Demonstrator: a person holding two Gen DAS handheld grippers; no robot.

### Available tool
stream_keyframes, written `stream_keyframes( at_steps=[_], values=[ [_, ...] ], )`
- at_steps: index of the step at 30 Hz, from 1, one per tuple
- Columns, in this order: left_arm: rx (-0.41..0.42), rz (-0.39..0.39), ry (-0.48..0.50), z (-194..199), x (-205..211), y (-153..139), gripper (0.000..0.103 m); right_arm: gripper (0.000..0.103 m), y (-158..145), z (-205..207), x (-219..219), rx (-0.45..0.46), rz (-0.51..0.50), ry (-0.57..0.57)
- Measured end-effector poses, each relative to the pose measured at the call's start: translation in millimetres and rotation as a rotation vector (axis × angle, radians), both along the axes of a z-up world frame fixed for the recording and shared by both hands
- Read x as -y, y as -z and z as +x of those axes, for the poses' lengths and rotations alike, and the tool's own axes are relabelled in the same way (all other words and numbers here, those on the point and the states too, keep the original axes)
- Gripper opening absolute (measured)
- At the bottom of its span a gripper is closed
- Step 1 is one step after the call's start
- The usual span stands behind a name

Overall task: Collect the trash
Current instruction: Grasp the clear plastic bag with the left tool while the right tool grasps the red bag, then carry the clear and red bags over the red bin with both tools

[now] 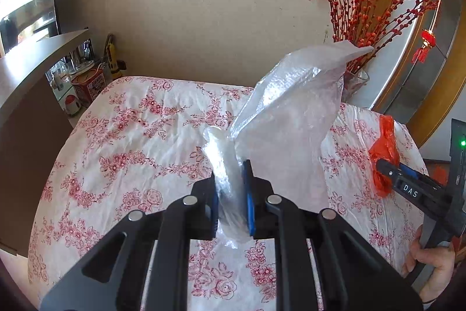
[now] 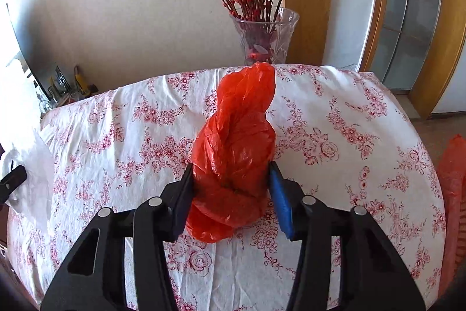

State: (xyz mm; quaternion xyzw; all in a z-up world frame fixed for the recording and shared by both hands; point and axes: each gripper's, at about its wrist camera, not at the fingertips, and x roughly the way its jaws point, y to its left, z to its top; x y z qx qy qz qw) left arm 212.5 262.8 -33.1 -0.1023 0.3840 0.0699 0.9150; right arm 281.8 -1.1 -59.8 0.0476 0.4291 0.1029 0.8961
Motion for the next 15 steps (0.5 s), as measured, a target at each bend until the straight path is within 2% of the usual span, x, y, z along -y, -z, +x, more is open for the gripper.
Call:
stream_keyframes(
  at_steps=[5, 15],
  values=[
    [0.006, -0.004, 0.049, -1.0, 23.4, -3.1, 0.016, 0.044, -12.2, -24.5, 38.3, 0.039, 0.037, 0.041],
    [0.026, -0.021, 0.195, -3.4, 102.5, -13.9, 0.016, 0.044, -47.0, -92.3, 122.3, 0.139, 0.02, 0.126]
  ],
)
